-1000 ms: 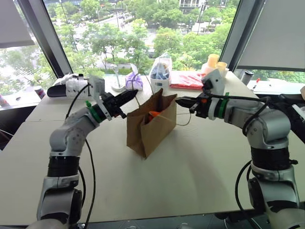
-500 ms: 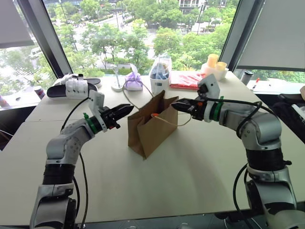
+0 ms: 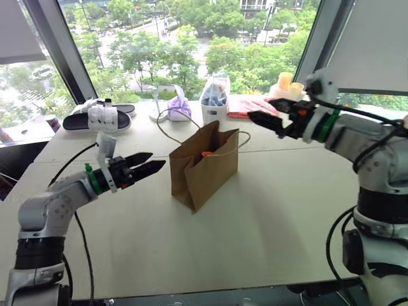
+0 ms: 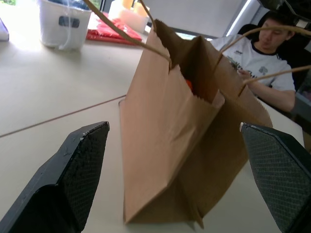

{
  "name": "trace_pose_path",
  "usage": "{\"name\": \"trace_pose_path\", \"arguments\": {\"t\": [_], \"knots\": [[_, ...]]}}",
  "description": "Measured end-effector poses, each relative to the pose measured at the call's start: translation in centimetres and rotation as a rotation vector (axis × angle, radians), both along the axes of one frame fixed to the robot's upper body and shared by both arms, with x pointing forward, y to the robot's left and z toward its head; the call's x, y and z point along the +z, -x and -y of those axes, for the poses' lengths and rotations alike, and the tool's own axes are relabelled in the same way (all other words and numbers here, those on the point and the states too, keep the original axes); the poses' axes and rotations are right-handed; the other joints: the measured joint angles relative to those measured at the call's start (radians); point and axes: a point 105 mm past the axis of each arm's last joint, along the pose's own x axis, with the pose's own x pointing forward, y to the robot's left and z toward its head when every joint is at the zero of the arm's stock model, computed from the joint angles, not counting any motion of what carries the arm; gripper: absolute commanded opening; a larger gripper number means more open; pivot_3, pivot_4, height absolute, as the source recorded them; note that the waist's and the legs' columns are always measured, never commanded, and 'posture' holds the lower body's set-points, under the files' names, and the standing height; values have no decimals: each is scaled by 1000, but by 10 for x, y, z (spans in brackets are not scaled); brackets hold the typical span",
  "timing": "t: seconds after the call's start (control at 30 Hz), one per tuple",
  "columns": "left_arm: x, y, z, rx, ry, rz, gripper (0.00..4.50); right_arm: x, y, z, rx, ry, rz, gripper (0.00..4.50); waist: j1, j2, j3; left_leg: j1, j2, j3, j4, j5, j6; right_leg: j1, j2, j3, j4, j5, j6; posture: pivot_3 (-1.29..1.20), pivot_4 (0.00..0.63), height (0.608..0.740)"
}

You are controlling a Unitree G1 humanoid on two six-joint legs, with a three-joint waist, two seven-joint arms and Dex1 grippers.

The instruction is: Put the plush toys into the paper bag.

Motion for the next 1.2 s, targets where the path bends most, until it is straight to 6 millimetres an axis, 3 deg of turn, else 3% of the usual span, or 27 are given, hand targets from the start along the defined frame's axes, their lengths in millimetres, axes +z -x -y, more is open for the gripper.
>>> {"name": "trace_pose_path", "arguments": {"t": [0.17,0.23,0.3,0.4,0.5,0.67,0.97,1.2], "knots": [[-1,4,10,-39,-8,19,4417,-40,4,7,-53,7,-97,4454,-2,0,0,1,0,1,0,0,0,1,0,0,0,0,0,0,150,740],[-6,3,19,-60,13,7,4500,-52,6,1,-43,16,-116,3955,-5,0,0,1,0,1,0,0,0,1,0,1,0,0,0,0,150,740],[-13,1,26,-74,16,-3,4500,-68,8,-13,-5,25,-131,3228,-8,0,0,1,0,1,0,0,0,1,0,1,0,0,0,0,150,740],[-21,-1,29,-83,16,-22,4500,-90,10,-40,77,14,-179,1696,-11,0,0,1,0,1,0,0,0,0,0,1,1,0,0,0,150,740],[-24,0,34,-103,5,-23,4500,-98,11,-64,144,4,-185,104,-6,0,0,1,0,1,0,0,0,0,0,1,1,0,0,0,150,740],[-28,2,48,-154,-4,-16,4500,-108,12,-99,242,13,-199,37,-3,0,0,1,0,0,1,0,-1,0,0,1,1,0,0,0,150,740],[-31,1,71,-155,11,9,4500,-121,8,-109,258,41,-225,37,-7,0,0,1,0,0,0,0,-1,0,1,1,1,0,0,0,150,740],[-36,-8,77,-79,-32,48,4500,-117,7,-114,272,49,-206,37,-4,0,0,1,0,0,0,0,-1,0,0,1,1,0,0,0,150,740]]}}
